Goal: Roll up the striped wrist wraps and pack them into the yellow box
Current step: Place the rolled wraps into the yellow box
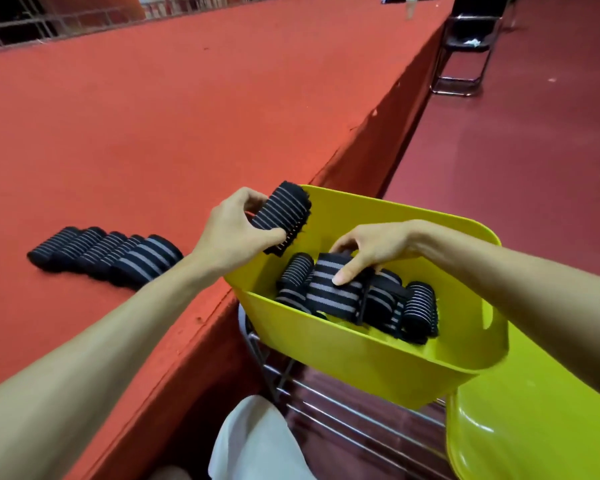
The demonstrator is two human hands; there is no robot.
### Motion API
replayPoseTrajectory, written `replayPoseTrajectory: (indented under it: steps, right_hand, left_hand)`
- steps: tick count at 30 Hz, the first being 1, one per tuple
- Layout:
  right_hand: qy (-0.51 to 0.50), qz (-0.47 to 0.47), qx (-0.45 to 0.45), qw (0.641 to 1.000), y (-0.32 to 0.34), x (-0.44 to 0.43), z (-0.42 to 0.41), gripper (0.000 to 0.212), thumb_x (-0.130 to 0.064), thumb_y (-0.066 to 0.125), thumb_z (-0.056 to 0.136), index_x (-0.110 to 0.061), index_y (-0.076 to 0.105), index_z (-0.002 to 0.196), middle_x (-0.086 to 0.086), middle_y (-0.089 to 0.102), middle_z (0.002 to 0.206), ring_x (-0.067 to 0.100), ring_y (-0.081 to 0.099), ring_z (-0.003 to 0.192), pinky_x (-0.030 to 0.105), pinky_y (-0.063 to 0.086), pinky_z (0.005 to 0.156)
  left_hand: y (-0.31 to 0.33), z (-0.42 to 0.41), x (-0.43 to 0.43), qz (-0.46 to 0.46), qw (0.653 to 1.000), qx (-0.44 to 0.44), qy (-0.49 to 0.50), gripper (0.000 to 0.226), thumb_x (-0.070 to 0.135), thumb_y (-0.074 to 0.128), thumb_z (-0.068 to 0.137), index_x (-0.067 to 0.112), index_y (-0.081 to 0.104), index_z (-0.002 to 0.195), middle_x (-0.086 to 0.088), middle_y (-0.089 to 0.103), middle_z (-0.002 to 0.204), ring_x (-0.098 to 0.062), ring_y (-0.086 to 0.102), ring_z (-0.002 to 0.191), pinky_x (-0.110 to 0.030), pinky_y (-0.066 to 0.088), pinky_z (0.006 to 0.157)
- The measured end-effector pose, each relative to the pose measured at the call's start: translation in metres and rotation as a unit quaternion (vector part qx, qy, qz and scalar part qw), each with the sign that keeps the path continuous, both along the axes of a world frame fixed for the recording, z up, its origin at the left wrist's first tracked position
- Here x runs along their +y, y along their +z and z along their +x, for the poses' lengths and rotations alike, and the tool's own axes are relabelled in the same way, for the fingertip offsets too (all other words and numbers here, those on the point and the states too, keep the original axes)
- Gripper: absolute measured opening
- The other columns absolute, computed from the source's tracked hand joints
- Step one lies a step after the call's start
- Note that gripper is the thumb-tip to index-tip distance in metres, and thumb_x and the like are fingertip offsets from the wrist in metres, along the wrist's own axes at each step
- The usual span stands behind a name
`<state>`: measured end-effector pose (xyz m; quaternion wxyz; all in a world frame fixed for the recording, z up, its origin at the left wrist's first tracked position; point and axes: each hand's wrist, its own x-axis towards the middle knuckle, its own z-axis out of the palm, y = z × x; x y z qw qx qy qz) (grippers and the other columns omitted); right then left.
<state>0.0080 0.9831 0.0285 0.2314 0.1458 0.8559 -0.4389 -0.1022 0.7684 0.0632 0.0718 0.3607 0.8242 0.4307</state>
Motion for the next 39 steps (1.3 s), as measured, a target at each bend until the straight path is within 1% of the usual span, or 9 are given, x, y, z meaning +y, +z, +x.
replayPoseTrajectory:
  steps: [4, 10, 18, 24, 27, 29, 32, 35, 39]
  right_hand:
    - [0.064, 0.077, -0.075, 0.992, -0.02, -0.011, -0.01, 0.052, -0.039, 0.078, 0.078, -0.008, 0.063, 0.116, -0.002, 0.068, 0.099, 0.014, 0.065, 0.088, 0.028, 0.056, 0.068]
    - [0.073, 0.126, -0.108, 0.983, -0.047, -0.028, -0.017, 0.067, -0.05, 0.074, 0.079, -0.009, 0.056, 0.128, -0.002, 0.058, 0.115, 0.018, 0.056, 0.1, 0.024, 0.051, 0.062]
    - [0.052, 0.101, -0.119, 0.986, -0.067, -0.042, -0.012, 0.068, -0.038, 0.066, 0.089, -0.002, 0.042, 0.141, 0.014, 0.052, 0.135, 0.023, 0.058, 0.1, 0.023, 0.054, 0.066]
    - [0.155, 0.277, -0.08, 0.945, -0.05, -0.04, -0.004, 0.045, -0.045, 0.07, 0.085, -0.002, 0.063, 0.097, 0.008, 0.072, 0.076, 0.016, 0.068, 0.057, 0.02, 0.047, 0.049]
    - [0.144, 0.335, 0.028, 0.931, -0.024, -0.032, -0.005, 0.026, -0.035, 0.067, 0.09, -0.011, 0.066, 0.1, 0.004, 0.073, 0.085, 0.011, 0.066, 0.057, 0.024, 0.049, 0.054]
    - [0.048, 0.286, 0.153, 0.945, -0.005, -0.021, -0.007, 0.013, -0.025, 0.059, 0.096, -0.015, 0.066, 0.093, 0.001, 0.073, 0.086, 0.01, 0.069, 0.059, 0.023, 0.051, 0.058]
    - [-0.12, 0.06, 0.304, 0.943, 0.028, -0.017, -0.004, 0.026, -0.031, 0.046, 0.102, -0.013, 0.065, 0.107, 0.0, 0.07, 0.093, 0.015, 0.069, 0.075, 0.027, 0.057, 0.064]
    - [-0.073, -0.116, 0.301, 0.944, 0.05, -0.026, 0.002, 0.032, -0.043, 0.041, 0.102, -0.03, 0.058, 0.126, 0.006, 0.064, 0.119, 0.014, 0.061, 0.095, 0.03, 0.053, 0.078]
    - [-0.006, -0.095, 0.312, 0.945, 0.053, -0.027, 0.013, 0.031, -0.019, 0.067, 0.09, -0.015, 0.065, 0.121, 0.006, 0.065, 0.117, 0.007, 0.061, 0.098, 0.029, 0.055, 0.079]
  left_hand:
    - [-0.009, -0.002, -0.001, -0.008, 1.0, -0.009, 0.002, 0.038, 0.018, 0.077, 0.073, 0.021, 0.058, 0.105, 0.012, 0.062, 0.101, -0.008, 0.062, 0.087, -0.037, 0.053, 0.08]
    - [-0.008, -0.001, -0.003, -0.002, 1.0, -0.007, 0.0, 0.038, 0.017, 0.078, 0.073, 0.019, 0.059, 0.105, 0.008, 0.064, 0.102, -0.015, 0.065, 0.087, -0.044, 0.054, 0.081]
    - [-0.009, 0.002, -0.009, 0.009, 1.0, -0.002, -0.008, 0.038, 0.018, 0.079, 0.072, 0.02, 0.059, 0.105, 0.007, 0.066, 0.102, -0.015, 0.067, 0.084, -0.046, 0.055, 0.078]
    - [-0.003, 0.009, -0.011, 0.016, 1.0, -0.027, -0.003, 0.035, 0.021, 0.078, 0.075, 0.023, 0.059, 0.104, 0.009, 0.067, 0.1, 0.0, 0.063, 0.082, -0.019, 0.052, 0.07]
    - [0.001, 0.014, -0.009, 0.02, 0.998, -0.053, -0.002, 0.036, 0.019, 0.079, 0.075, 0.021, 0.06, 0.106, 0.006, 0.068, 0.099, -0.003, 0.064, 0.083, -0.018, 0.054, 0.072]
    - [0.004, 0.017, -0.008, 0.017, 0.998, -0.062, -0.005, 0.04, 0.018, 0.08, 0.074, 0.019, 0.061, 0.109, 0.004, 0.069, 0.101, -0.011, 0.067, 0.089, -0.031, 0.056, 0.081]
    - [0.007, 0.025, -0.006, 0.009, 0.998, -0.064, -0.019, 0.042, 0.018, 0.081, 0.073, 0.019, 0.062, 0.11, 0.002, 0.069, 0.102, -0.016, 0.067, 0.095, -0.04, 0.055, 0.086]
    - [0.008, 0.035, -0.005, 0.007, 0.998, -0.065, -0.021, 0.041, 0.021, 0.083, 0.069, 0.023, 0.062, 0.104, 0.003, 0.069, 0.099, -0.017, 0.067, 0.094, -0.04, 0.055, 0.086]
    - [0.006, 0.042, -0.004, 0.01, 0.996, -0.087, -0.028, 0.039, 0.016, 0.083, 0.071, 0.021, 0.063, 0.104, 0.001, 0.07, 0.099, -0.017, 0.068, 0.091, -0.037, 0.055, 0.084]
